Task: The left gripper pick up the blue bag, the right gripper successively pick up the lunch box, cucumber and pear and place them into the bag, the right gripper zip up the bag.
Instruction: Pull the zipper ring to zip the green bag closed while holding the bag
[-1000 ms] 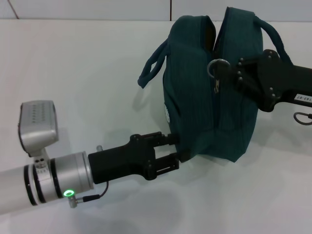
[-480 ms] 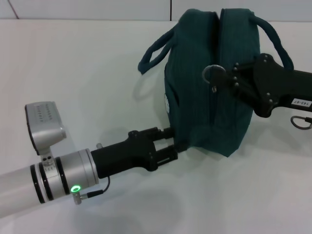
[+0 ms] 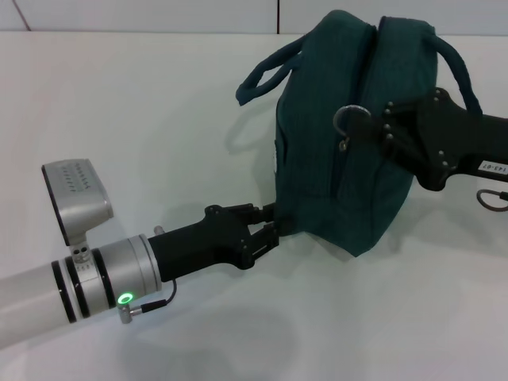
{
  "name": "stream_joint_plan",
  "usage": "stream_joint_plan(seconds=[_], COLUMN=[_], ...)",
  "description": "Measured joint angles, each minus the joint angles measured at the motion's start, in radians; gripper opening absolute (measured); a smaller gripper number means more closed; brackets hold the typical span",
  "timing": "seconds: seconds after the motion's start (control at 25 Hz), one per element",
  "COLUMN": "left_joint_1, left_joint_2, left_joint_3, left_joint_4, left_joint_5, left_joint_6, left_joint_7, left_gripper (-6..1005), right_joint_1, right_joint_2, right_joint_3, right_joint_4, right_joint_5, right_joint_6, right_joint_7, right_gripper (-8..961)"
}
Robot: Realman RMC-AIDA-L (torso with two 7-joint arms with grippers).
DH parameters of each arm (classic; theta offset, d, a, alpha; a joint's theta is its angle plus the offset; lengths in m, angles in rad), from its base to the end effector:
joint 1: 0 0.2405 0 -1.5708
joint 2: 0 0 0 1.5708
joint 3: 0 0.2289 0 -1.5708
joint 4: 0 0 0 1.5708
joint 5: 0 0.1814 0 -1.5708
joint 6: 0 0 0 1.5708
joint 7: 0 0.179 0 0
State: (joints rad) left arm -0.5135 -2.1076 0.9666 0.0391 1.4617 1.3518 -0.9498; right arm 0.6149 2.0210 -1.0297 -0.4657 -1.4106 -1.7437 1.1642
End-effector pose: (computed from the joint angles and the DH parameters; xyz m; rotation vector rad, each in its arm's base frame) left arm -0.2192 0.2630 -0.0981 -2.5267 -0.8872 -0.9426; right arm 0.1244 0.2949 -0.0035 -2.7479 0.2080 1.3203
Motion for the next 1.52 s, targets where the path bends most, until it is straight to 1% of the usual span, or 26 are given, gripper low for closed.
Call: stream_joint_plan(seconds=[0.24, 0.44, 0.64, 1.0, 1.04, 1.12, 1.24, 1.52], left_joint_1=[0.000, 0.000, 0.011, 0.019, 0.028, 0.034, 0.062, 0.070], left_joint_2=[0.001, 0.007, 0.011, 0.016, 0.018, 0.018, 0.018, 0.023], left_joint_3=[-0.003, 0.002, 0.010, 0.080, 0.107, 0.116, 0.142, 0.147], left_joint_4=[0.006, 0.021, 0.050, 0.073, 0.089, 0.100, 0.141, 0.150], left_joint_5=[-0.002, -0.001, 0.015, 0.023, 0.024, 0.024, 0.025, 0.038], left_joint_6=[0.000, 0.006, 0.010, 0.004, 0.004, 0.004, 0.005, 0.012], left_joint_7=[0.045, 0.065, 0.068, 0.069, 0.069, 0.069, 0.069, 0.069], left_gripper=[207, 169, 134, 68, 68, 69, 69, 68], right_joint_1=[-0.002, -0.015, -0.020, -0.026, -0.026, -0.028, -0.034, -0.047], right_joint_2=[-0.002, -0.006, -0.008, -0.008, -0.008, -0.008, -0.007, -0.007], right_joint_3=[0.003, 0.013, 0.062, 0.122, 0.124, 0.125, 0.126, 0.131], right_joint_4=[0.001, 0.001, 0.000, -0.001, -0.001, -0.001, 0.000, 0.000], right_joint_5=[0.002, 0.032, 0.040, 0.041, 0.044, 0.050, 0.059, 0.070], right_joint_6=[0.000, 0.008, 0.010, 0.039, 0.043, 0.050, 0.064, 0.074], right_joint_7=[-0.001, -0.003, -0.004, -0.009, -0.009, -0.012, -0.017, -0.019], right_gripper=[7, 7, 7, 7, 7, 7, 6, 6])
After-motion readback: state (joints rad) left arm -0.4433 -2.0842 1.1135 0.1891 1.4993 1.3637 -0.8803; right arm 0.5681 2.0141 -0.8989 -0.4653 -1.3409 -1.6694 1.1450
